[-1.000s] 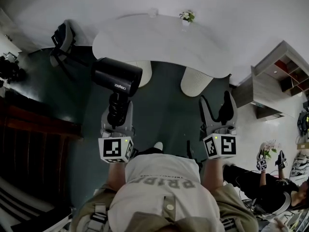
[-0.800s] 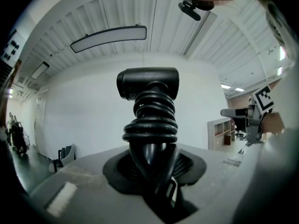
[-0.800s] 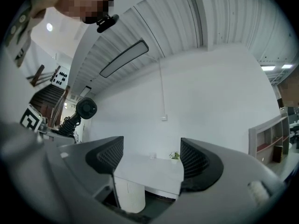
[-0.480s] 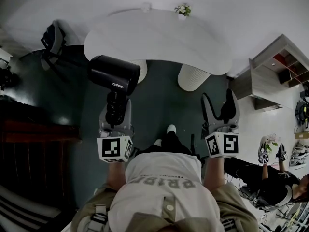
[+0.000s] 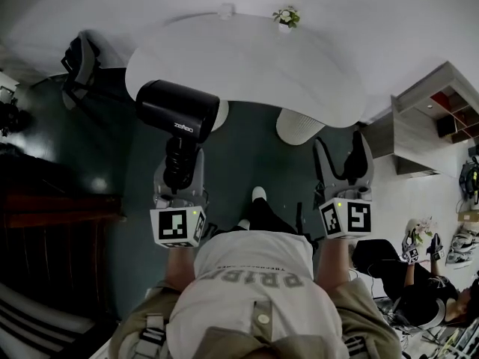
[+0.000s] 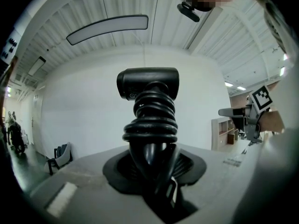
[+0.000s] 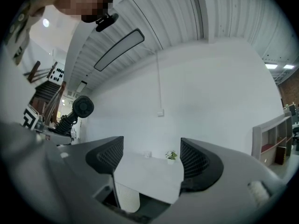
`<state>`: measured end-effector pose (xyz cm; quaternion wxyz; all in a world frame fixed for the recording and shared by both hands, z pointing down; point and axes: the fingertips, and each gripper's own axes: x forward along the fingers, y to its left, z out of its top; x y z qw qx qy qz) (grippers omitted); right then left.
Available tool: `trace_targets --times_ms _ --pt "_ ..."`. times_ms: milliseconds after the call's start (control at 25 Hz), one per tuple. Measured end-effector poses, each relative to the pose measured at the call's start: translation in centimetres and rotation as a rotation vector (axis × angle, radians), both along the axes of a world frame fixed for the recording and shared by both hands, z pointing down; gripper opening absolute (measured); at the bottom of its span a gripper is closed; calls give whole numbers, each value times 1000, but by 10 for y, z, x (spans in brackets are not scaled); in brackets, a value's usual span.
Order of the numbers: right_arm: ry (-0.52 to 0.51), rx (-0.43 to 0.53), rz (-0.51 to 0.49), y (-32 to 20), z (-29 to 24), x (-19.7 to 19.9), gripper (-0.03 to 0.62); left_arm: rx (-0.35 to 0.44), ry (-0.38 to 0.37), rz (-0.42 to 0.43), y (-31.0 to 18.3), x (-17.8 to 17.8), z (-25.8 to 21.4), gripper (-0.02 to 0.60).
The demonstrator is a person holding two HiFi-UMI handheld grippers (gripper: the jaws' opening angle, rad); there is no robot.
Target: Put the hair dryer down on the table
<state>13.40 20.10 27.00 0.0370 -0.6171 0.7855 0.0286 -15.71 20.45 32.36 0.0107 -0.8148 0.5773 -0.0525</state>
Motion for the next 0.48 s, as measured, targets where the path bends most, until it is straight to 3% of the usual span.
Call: trace_targets --times_ms 200,480 --pt "-4 -23 -23 -69 -10 28 368 -21 13 -11 -63 31 -14 146" --pt "-11 -19 -38 -115 -14 51 368 -20 2 -22 -106 52 -20 146"
